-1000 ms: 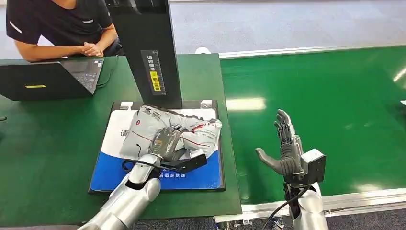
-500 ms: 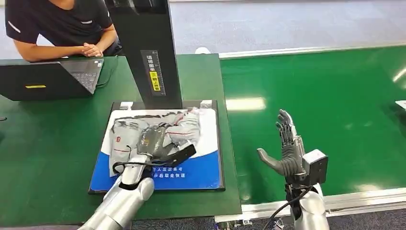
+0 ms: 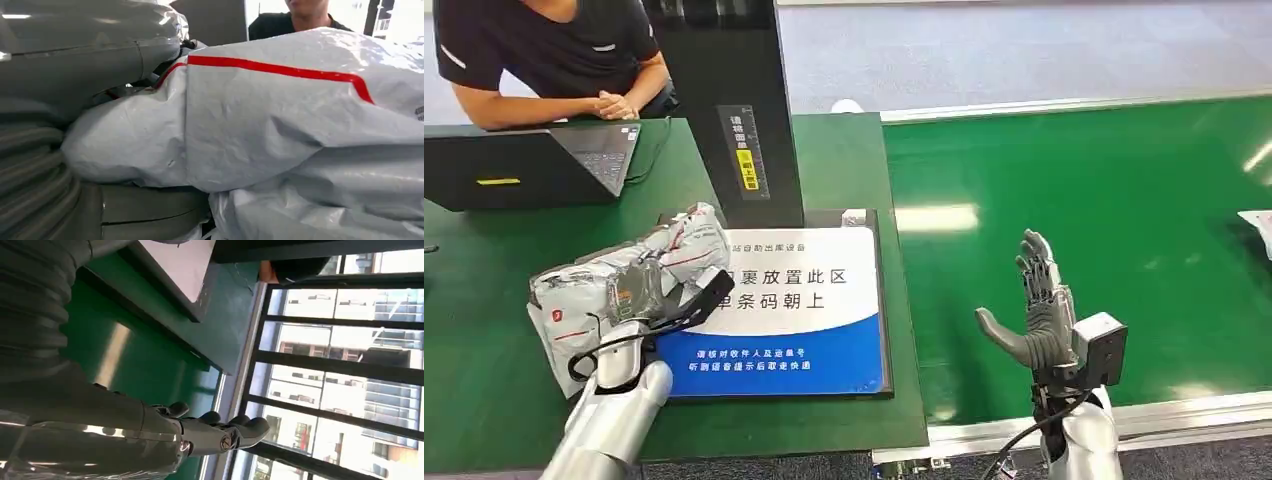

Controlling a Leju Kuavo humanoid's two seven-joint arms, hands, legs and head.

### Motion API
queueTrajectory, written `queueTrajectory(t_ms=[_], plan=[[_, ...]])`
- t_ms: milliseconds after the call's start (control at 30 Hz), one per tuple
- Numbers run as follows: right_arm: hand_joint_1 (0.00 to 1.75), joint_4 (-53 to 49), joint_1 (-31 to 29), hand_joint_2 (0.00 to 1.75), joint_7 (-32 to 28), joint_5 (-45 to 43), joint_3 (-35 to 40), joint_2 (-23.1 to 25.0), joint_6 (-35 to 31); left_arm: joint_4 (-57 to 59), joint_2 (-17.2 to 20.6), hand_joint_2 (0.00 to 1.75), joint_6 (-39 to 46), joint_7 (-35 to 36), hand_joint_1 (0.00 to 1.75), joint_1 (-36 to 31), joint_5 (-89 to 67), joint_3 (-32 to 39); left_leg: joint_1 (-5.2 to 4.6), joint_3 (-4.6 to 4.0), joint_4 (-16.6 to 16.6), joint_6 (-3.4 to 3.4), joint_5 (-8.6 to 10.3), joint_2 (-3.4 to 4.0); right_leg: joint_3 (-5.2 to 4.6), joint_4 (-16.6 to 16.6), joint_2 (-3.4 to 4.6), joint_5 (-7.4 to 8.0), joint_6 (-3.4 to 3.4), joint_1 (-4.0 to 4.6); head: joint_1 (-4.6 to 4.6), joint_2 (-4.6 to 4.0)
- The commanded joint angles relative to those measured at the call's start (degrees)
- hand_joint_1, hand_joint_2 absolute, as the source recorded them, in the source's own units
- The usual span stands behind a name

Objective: Moved the parcel from conveyor to table for the left to box.

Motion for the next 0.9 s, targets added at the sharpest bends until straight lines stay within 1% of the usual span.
queueTrajectory(t_ms=[33, 67, 167, 233, 300, 333, 400, 533, 567, 667, 700, 733, 833, 900], plan=[[0.00, 0.6, 0.0, 1.75, 0.0, -0.2, -1.5, 1.5, 0.3, -2.0, 3.3, 1.75, 3.0, 4.8, 1.75, 5.0, -2.8, 13.3, 0.02, 0.17, -0.1, -0.04, -0.05, 0.22, 0.05, -0.1, 0.21, 0.03, -0.11, 0.03, 0.02, 0.00], [0.00, 0.2, 0.1, 1.75, 0.0, -0.2, -1.7, 1.8, 0.3, -2.6, 3.3, 1.75, 4.1, 4.1, 1.75, 5.3, -3.7, 16.2, 0.01, 0.23, -0.2, -0.06, -0.06, 0.35, 0.05, -0.1, 0.33, 0.05, -0.15, 0.03, 0.00, 0.00], [0.00, -1.0, 1.3, 1.75, 0.0, -0.2, -2.0, 2.0, 0.5, -4.7, 2.8, 1.75, 6.4, 2.3, 1.75, 5.5, -5.8, 22.9, 0.03, 0.19, -0.1, -0.11, -0.09, 0.37, -0.01, 0.0, 0.36, 0.03, -0.20, 0.08, -0.02, 0.00], [0.00, -1.2, 1.3, 1.75, 0.0, -0.1, -1.9, 2.0, 0.6, -5.9, 3.1, 1.75, 6.5, 3.1, 1.75, 5.3, -6.3, 25.9, 0.04, 0.06, 0.0, -0.11, -0.04, 0.18, -0.07, 0.0, 0.19, -0.01, -0.17, 0.14, -0.02, 0.00], [0.00, -1.1, 0.9, 1.75, 0.1, 0.0, -1.9, 2.1, 0.8, -5.6, 4.0, 1.75, 4.8, 3.9, 1.75, 4.7, -6.4, 28.3, 0.08, -0.04, 0.0, -0.12, -0.04, 0.18, -0.15, 0.0, 0.19, -0.02, -0.19, 0.22, 0.00, 0.00], [0.00, -1.3, 1.1, 1.75, 0.2, 0.2, -2.0, 2.4, 0.9, -6.1, 4.2, 1.75, 7.0, 4.5, 1.75, 4.8, -5.8, 30.9, 0.06, -0.03, 0.0, -0.12, -0.04, 0.14, -0.14, 0.0, 0.14, -0.04, -0.21, 0.20, 0.00, 0.00], [0.00, -1.6, 1.5, 1.75, 0.3, 0.4, -2.2, 2.7, 1.0, -6.7, 4.7, 1.75, 9.7, 3.6, 1.75, 5.2, -4.3, 34.2, 0.10, -0.09, 0.0, -0.11, -0.04, 0.22, -0.20, 0.0, 0.23, -0.02, -0.18, 0.19, -0.02, 0.00], [0.00, -0.7, 1.4, 1.75, 0.3, 0.5, -1.5, 2.5, 1.3, -5.9, 5.1, 1.75, 18.3, -0.5, 1.75, 4.1, -0.8, 39.2, 0.11, -0.06, 0.0, -0.12, -0.05, 0.19, -0.17, 0.0, 0.20, -0.03, -0.21, 0.17, 0.00, 0.00], [0.00, -0.3, 1.2, 1.75, 0.3, 0.5, -1.4, 2.4, 1.4, -6.7, 5.0, 1.75, 19.3, -1.7, 1.75, 3.9, -0.2, 39.8, 0.11, -0.02, -0.1, -0.12, -0.05, 0.17, -0.14, 0.0, 0.17, -0.04, -0.23, 0.17, 0.00, 0.00], [0.00, 0.9, 0.7, 1.75, 0.2, 0.6, -0.6, 2.2, 1.4, -13.3, 2.6, 1.75, 19.3, -6.8, 1.75, 3.8, -0.6, 44.3, 0.12, -0.12, 0.0, -0.12, -0.02, 0.09, -0.20, 0.0, 0.09, -0.04, -0.21, 0.17, 0.00, 0.00], [0.00, 1.1, 0.6, 1.75, 0.2, 0.6, -0.5, 2.3, 1.2, -13.8, 2.3, 1.75, 19.3, -7.4, 0.42, 3.8, -0.6, 44.8, 0.13, -0.13, 0.0, -0.11, -0.03, 0.08, -0.21, 0.0, 0.08, -0.03, -0.22, 0.17, -0.02, 0.00], [0.00, 1.2, 0.8, 1.75, 0.1, 0.7, -0.2, 2.3, 1.2, -14.6, 1.7, 1.75, 19.3, -9.5, 0.00, 3.7, 0.4, 45.6, 0.13, -0.11, 0.0, -0.11, -0.04, 0.09, -0.19, 0.0, 0.08, -0.03, -0.23, 0.17, 0.02, 0.00], [0.00, 1.1, 1.2, 1.75, 0.0, 0.8, -0.1, 2.3, 1.1, -15.7, 0.9, 1.75, 19.3, -10.5, 0.00, 3.7, 0.5, 46.3, 0.09, -0.10, 0.0, -0.10, -0.02, 0.08, -0.19, 0.0, 0.07, -0.03, -0.21, 0.13, -0.02, 0.00], [0.00, 1.1, 1.2, 1.75, 0.0, 0.8, 0.1, 2.1, 1.2, -18.2, -0.5, 1.75, 19.3, -13.9, 0.00, 3.4, 1.2, 48.1, 0.09, -0.11, -0.1, -0.10, -0.01, 0.02, -0.16, 0.0, 0.02, -0.03, -0.20, 0.12, 0.00, 0.00]])
